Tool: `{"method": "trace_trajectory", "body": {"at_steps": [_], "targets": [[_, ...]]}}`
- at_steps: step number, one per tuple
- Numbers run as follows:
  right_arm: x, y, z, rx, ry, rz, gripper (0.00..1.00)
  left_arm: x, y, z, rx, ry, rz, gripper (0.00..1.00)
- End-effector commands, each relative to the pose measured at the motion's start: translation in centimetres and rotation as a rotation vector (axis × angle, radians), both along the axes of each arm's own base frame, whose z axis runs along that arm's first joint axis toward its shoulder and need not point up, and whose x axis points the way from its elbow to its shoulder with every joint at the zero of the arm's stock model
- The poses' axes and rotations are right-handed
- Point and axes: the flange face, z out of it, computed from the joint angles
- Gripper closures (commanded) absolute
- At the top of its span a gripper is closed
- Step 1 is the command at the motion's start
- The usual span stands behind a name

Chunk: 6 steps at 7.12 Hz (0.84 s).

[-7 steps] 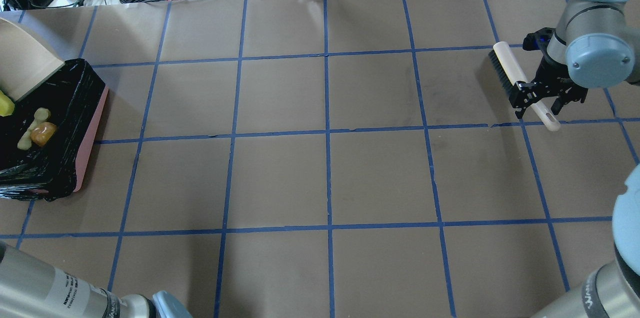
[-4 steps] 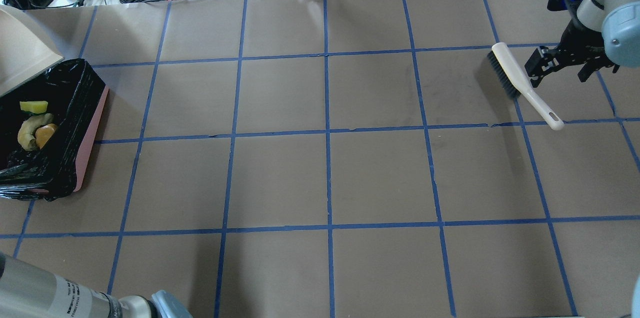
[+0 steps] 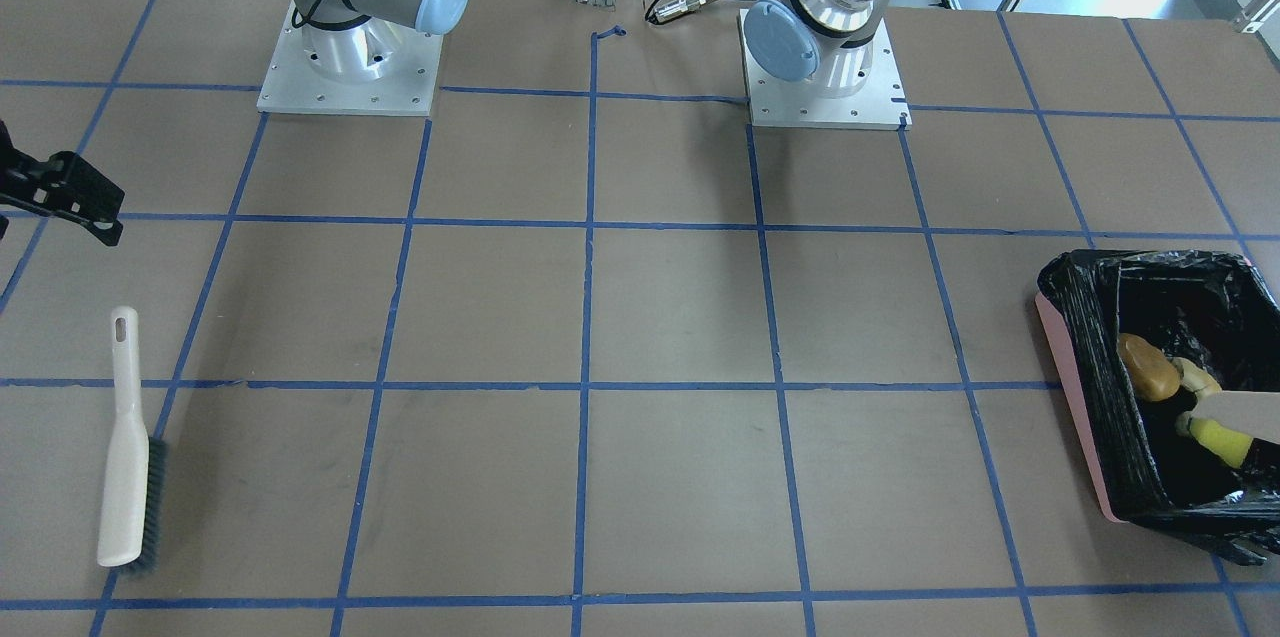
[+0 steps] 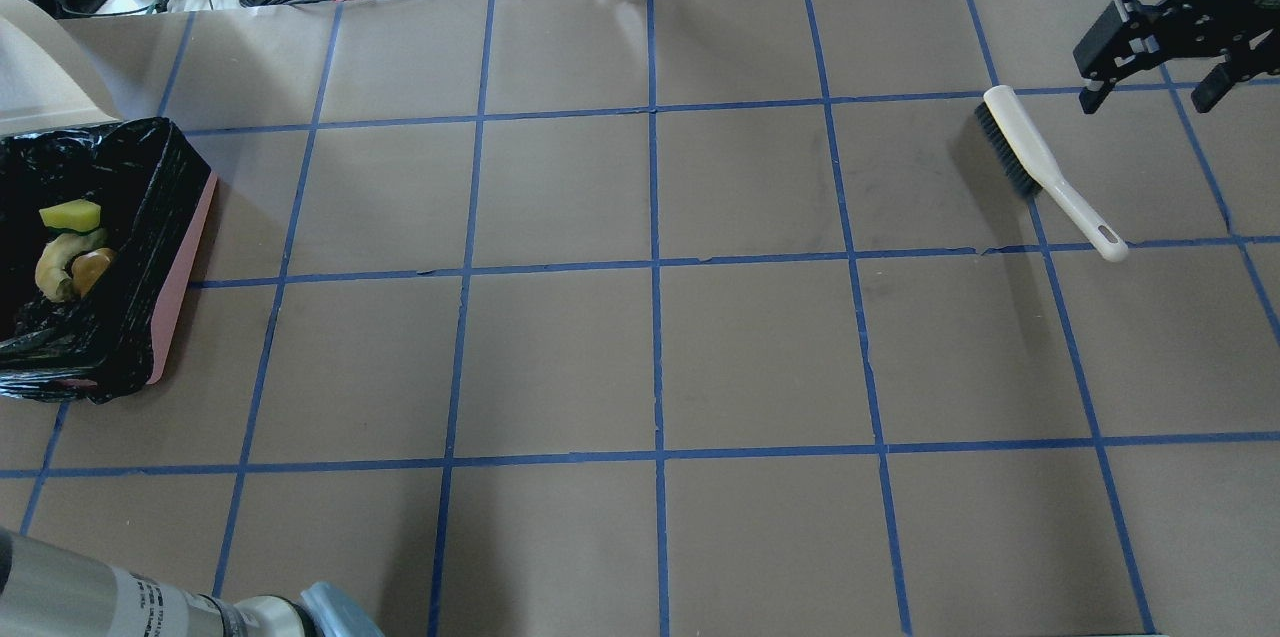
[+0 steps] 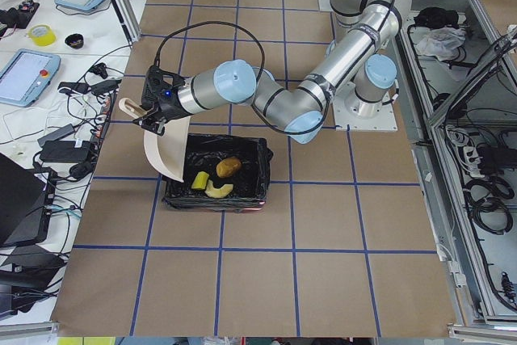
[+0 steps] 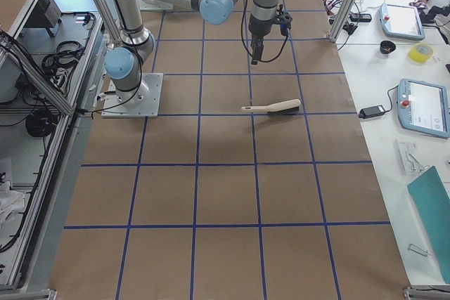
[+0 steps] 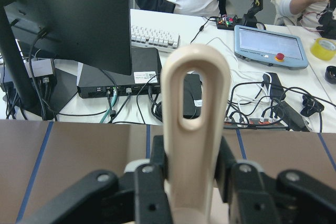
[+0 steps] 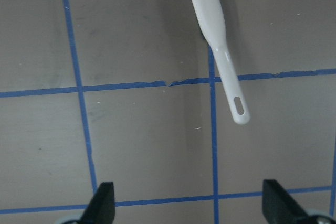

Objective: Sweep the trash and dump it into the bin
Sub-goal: 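Release the brush on the table and raise the right gripper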

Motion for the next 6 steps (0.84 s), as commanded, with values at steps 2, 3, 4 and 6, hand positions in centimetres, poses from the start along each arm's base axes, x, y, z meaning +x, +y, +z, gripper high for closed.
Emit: {"method": "trace_trajectory", "body": {"at_steps": [2, 3, 4, 6], "targets": [[12.0, 1.2, 0.8, 0.0, 0.021, -0.156, 0.0, -1.5, 3.2, -3.5, -0.213, -0.07, -0.104, 1.0], [13.1, 1.5, 0.4, 0.003, 0.013, -0.155, 0.0, -1.8, 3.9, -3.8, -0.247, -0.114, -0.104, 1.0], [13.2, 2.6, 0.7, -0.003, 0.012, -0.154, 0.0, -1.9, 4.0, -3.8, -0.251, -0.113, -0.097, 1.0], [13.7, 4.0, 0.5, -0.02, 0.01, -0.139, 0.0, -1.8, 3.8, -3.6, -0.214, -0.059, -0.031, 1.0]]}}
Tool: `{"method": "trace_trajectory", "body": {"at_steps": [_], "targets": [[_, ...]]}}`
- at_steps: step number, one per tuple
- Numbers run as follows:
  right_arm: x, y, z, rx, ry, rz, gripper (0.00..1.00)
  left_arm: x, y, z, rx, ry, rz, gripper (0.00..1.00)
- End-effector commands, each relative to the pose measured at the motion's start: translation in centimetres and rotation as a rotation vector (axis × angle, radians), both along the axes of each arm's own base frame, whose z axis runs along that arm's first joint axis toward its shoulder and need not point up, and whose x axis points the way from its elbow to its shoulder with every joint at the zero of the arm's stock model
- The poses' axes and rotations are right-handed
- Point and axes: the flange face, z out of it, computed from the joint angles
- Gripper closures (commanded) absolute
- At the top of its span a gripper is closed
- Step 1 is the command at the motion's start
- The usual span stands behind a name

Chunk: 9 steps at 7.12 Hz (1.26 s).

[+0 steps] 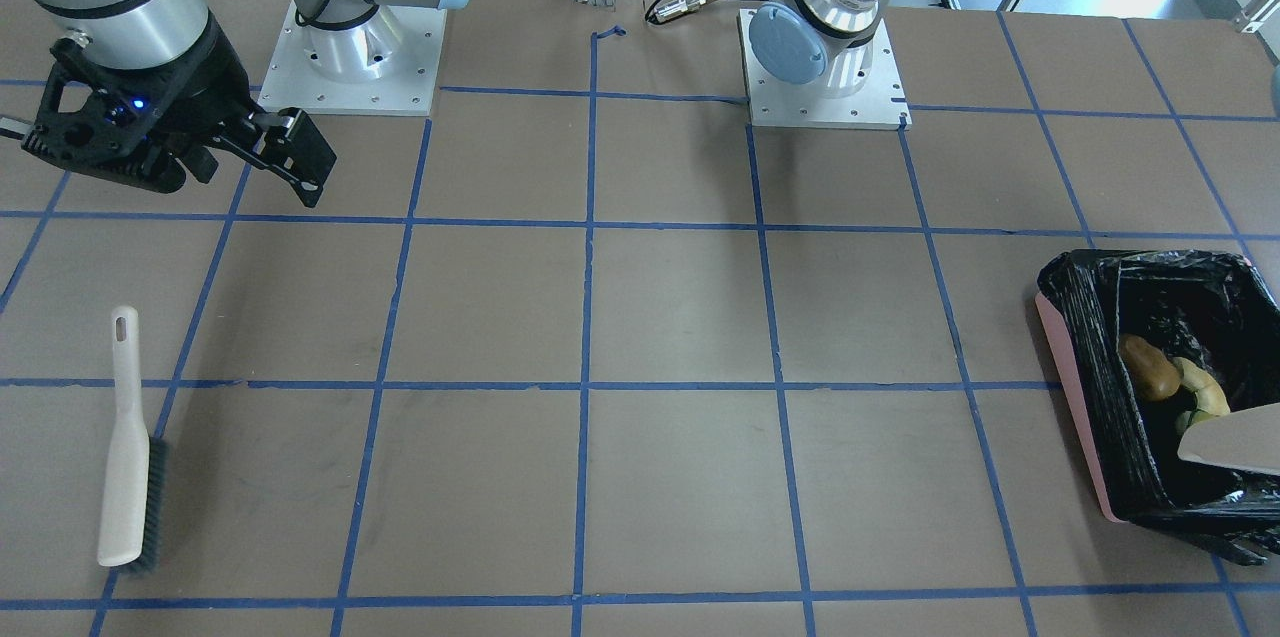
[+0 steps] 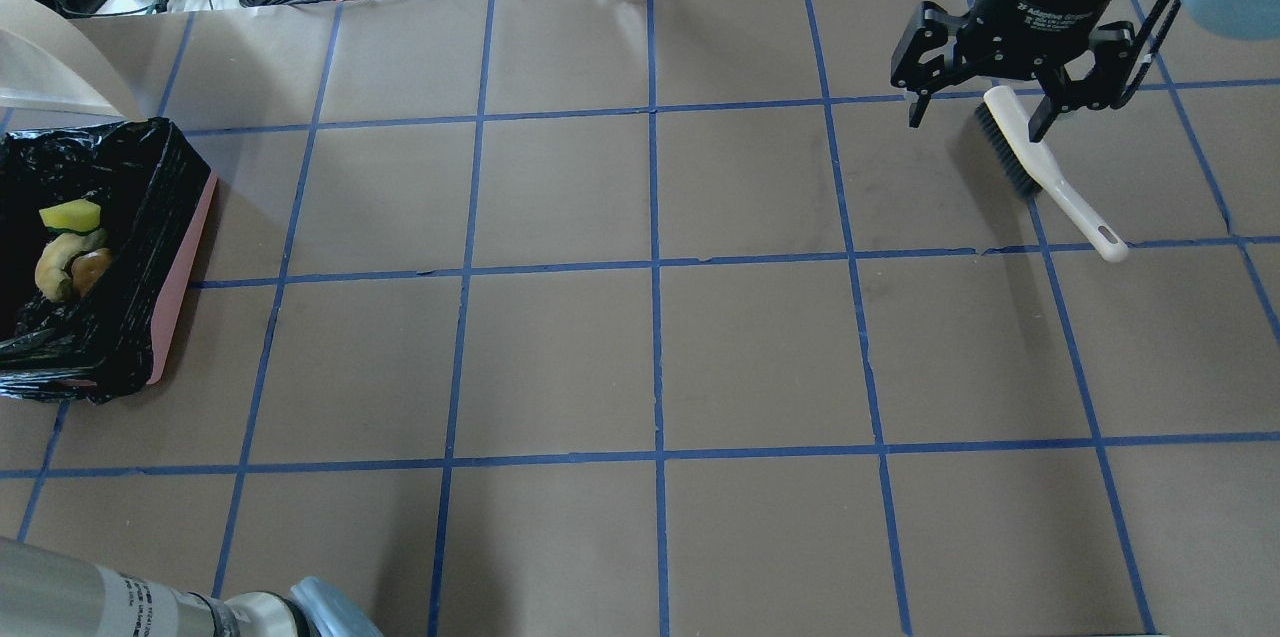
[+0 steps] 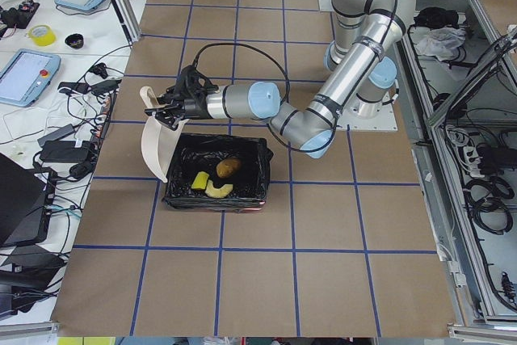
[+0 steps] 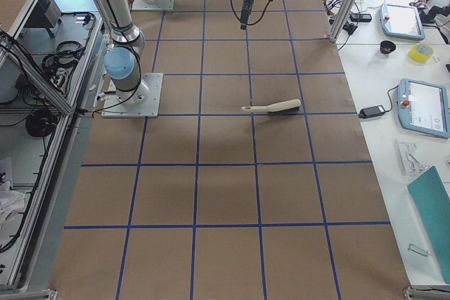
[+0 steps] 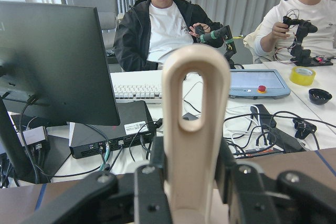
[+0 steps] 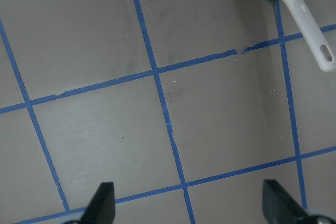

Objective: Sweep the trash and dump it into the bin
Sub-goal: 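Release the brush on the table and raise the right gripper, then bring the empty dustpan back down to the table with the left gripper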

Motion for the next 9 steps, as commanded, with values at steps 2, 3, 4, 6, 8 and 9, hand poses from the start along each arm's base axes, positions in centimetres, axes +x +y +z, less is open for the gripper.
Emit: {"method": "trace_trajectory", "body": {"at_steps": [2, 3, 4, 6, 8, 9], "targets": [[0.2, 0.0, 0.7, -0.088, 0.002, 0.008, 0.0, -2.8, -2.4, -0.5, 0.196, 0.048, 0.21, 1.0], [0.3, 0.1, 0.9, -0.094, 0.004, 0.014, 0.0, -8.2, -4.6, 1.2, 0.254, 0.051, 0.292, 1.0], [0.2, 0.0, 1.0, -0.103, 0.005, 0.013, 0.0, -12.6, -6.1, 2.1, 0.314, 0.049, 0.335, 1.0], [0.2, 0.5, 1.7, -0.119, 0.005, 0.011, 0.0, -19.0, -7.6, 3.5, 0.435, 0.174, 0.53, 1.0], [0.3, 0.4, 0.7, -0.084, 0.005, 0.014, 0.0, -24.3, -8.5, 1.8, 0.525, 0.367, 0.76, 1.0], [0.2, 0.8, 0.2, -0.075, 0.014, 0.014, 0.0, -26.1, -8.8, 0.6, 0.564, 0.417, 0.831, 1.0]]}}
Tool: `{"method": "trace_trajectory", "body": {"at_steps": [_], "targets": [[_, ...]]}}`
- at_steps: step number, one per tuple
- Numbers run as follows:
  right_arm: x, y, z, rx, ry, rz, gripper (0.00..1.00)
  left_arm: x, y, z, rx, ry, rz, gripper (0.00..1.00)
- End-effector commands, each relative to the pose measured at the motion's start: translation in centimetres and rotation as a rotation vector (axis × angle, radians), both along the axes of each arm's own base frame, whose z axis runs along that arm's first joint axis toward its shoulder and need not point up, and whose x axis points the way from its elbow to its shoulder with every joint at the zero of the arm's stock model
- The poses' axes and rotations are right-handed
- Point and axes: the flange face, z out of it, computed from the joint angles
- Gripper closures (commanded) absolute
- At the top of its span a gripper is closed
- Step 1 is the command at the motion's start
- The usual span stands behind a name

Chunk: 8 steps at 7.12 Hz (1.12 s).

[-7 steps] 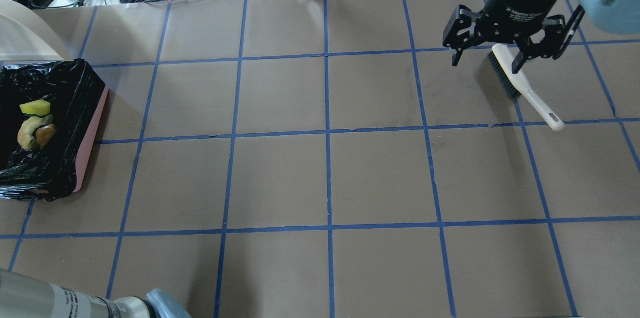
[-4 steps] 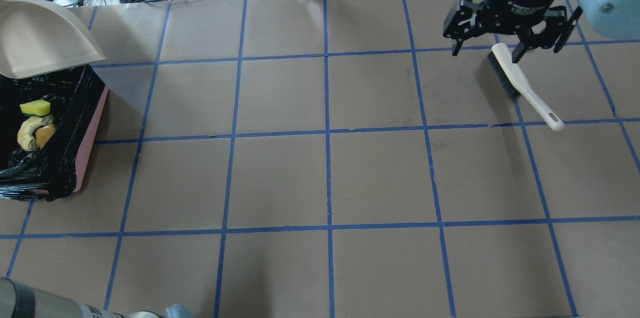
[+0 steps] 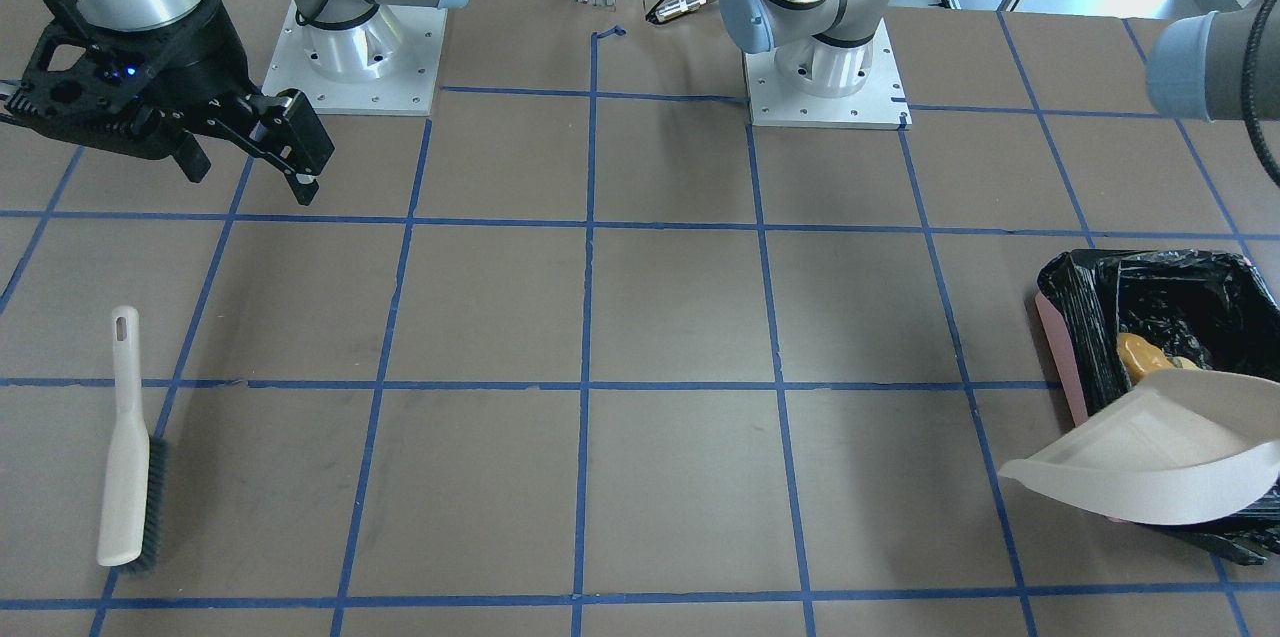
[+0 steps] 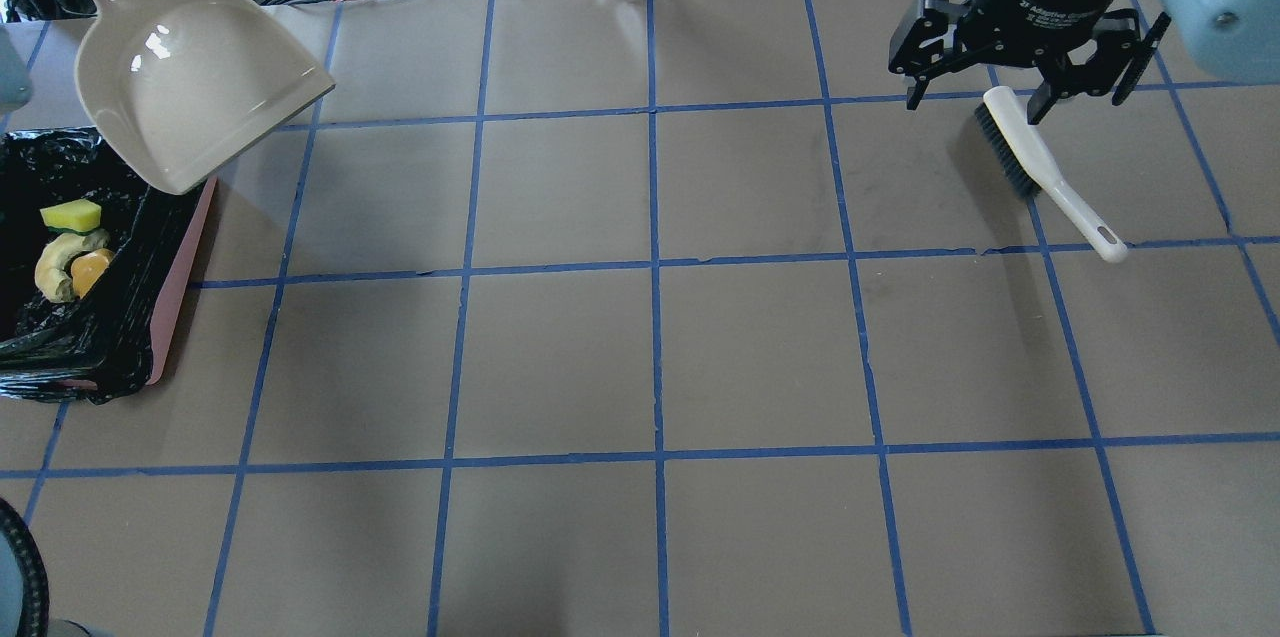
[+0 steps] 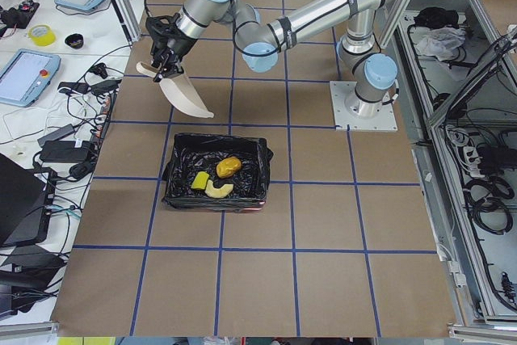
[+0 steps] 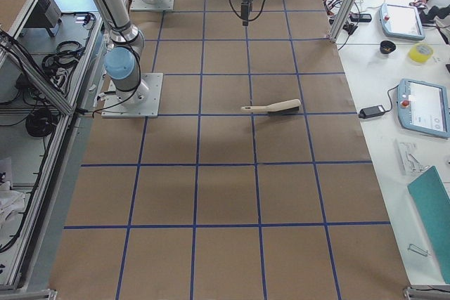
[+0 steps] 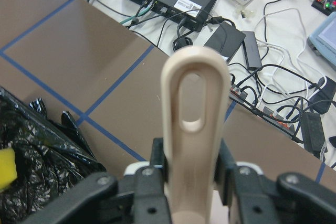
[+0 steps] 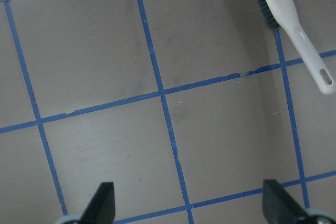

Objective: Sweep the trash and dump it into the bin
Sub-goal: 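Bring the empty dustpan back down to the table with the left gripper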

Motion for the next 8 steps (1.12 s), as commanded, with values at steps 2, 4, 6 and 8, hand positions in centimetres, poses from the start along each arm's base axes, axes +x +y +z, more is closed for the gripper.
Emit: {"method": "trace_trajectory", "body": {"at_steps": [2, 4, 6, 8], "targets": [[0.0, 0.9, 0.6, -0.015, -0.003, -0.001, 0.0, -5.9, -0.6, -4.1, 0.085, 0.27, 0.359, 1.0], [0.0, 1.0, 0.8, -0.021, -0.006, -0.005, 0.0, -7.6, -1.0, -7.8, 0.174, 0.38, 0.547, 1.0], [0.1, 1.1, 0.8, -0.019, -0.003, 0.002, 0.0, -8.3, -1.5, -12.8, 0.281, 0.464, 0.764, 1.0], [0.1, 1.1, 0.6, -0.009, 0.011, 0.128, 0.0, -8.2, -1.7, -15.7, 0.365, 0.466, 0.826, 1.0]]}}
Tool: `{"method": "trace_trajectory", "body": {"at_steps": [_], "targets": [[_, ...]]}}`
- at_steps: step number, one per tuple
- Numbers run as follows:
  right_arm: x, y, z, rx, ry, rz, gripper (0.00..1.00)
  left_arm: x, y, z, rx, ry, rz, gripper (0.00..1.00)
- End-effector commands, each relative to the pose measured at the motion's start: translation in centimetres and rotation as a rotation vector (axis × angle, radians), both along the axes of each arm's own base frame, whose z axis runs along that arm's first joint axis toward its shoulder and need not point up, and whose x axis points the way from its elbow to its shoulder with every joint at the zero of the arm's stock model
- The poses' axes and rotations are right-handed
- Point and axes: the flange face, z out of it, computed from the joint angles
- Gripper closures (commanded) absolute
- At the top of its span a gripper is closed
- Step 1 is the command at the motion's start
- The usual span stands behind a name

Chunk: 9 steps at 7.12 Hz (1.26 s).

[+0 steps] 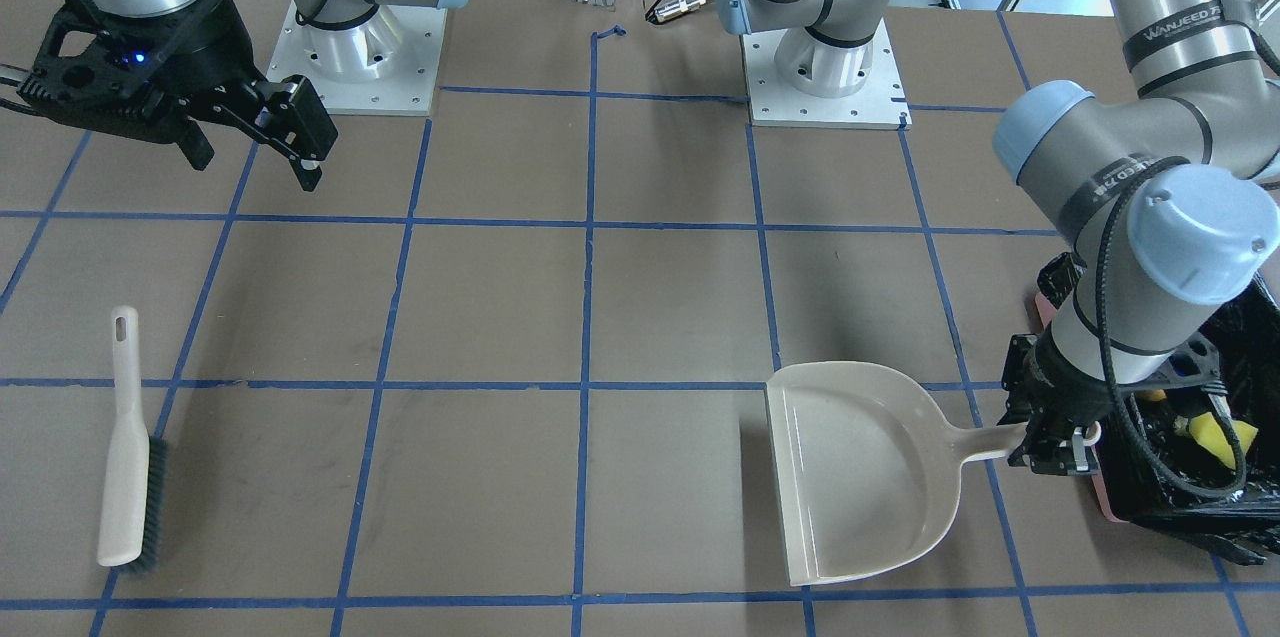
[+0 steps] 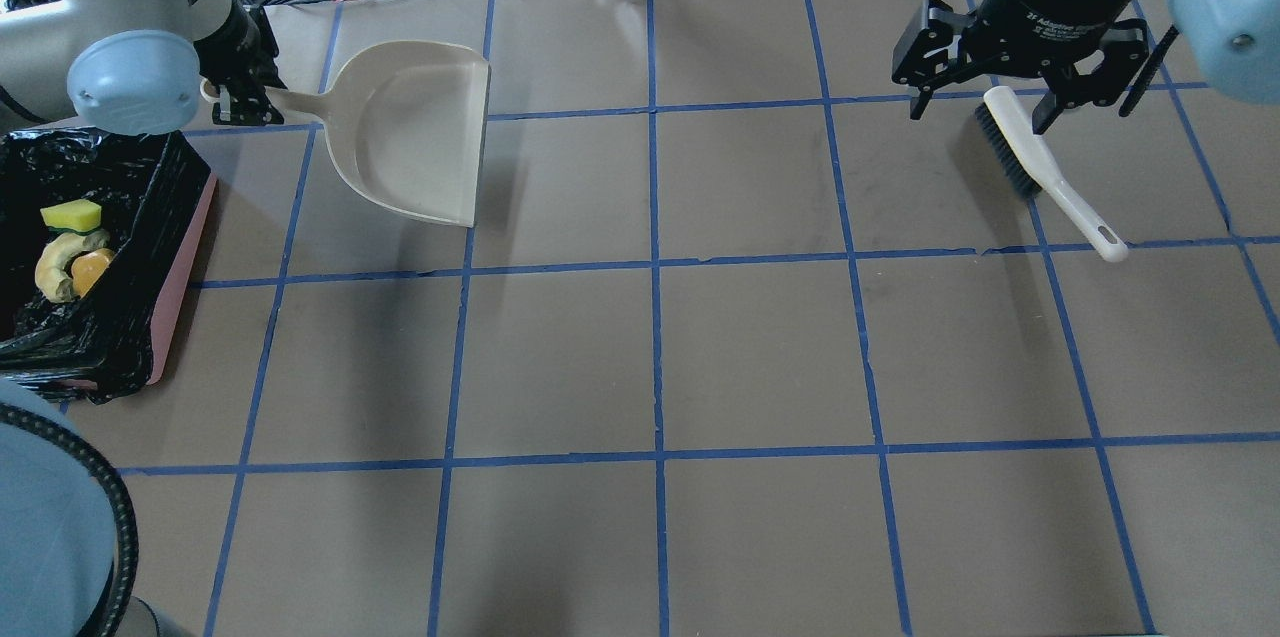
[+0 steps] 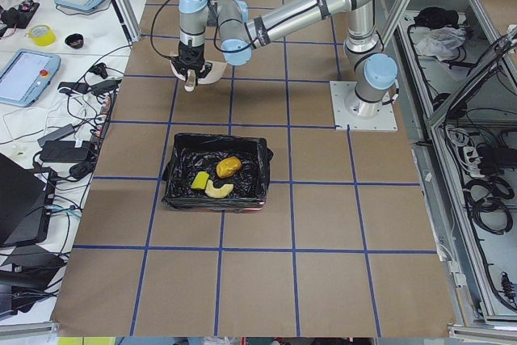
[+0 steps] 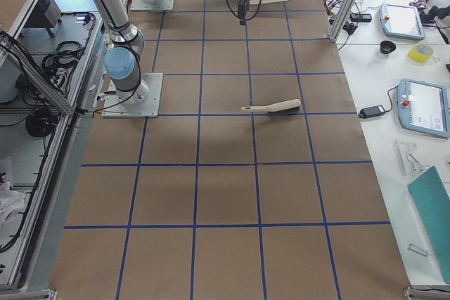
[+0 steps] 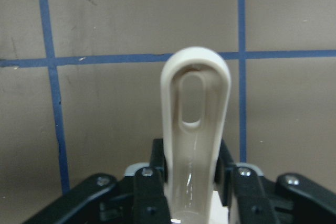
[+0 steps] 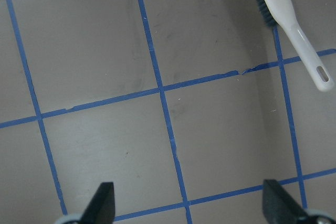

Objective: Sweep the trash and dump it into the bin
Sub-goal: 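Bring the empty dustpan back down to the table with the left gripper, then set the dustpan flat on the table with the left gripper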

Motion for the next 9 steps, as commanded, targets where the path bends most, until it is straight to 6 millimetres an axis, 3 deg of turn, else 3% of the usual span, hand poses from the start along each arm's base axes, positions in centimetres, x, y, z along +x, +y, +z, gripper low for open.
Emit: {"method": "trace_trajectory", "body": {"at_steps": [1, 5, 9], "targets": [[0.1, -0.3, -0.3, 0.001, 0.0, 0.089, 0.0, -0.6, -0.8, -3.3, 0.046, 0.103, 0.128, 1.0], [0.2, 0.0, 0.1, -0.006, 0.001, 0.095, 0.0, -0.7, -1.3, -6.7, 0.091, 0.123, 0.047, 1.0], [0.2, 0.1, 0.1, -0.002, -0.002, 0.1, 0.0, -0.5, -2.4, -7.1, 0.078, 0.12, -0.01, 1.0]]}}
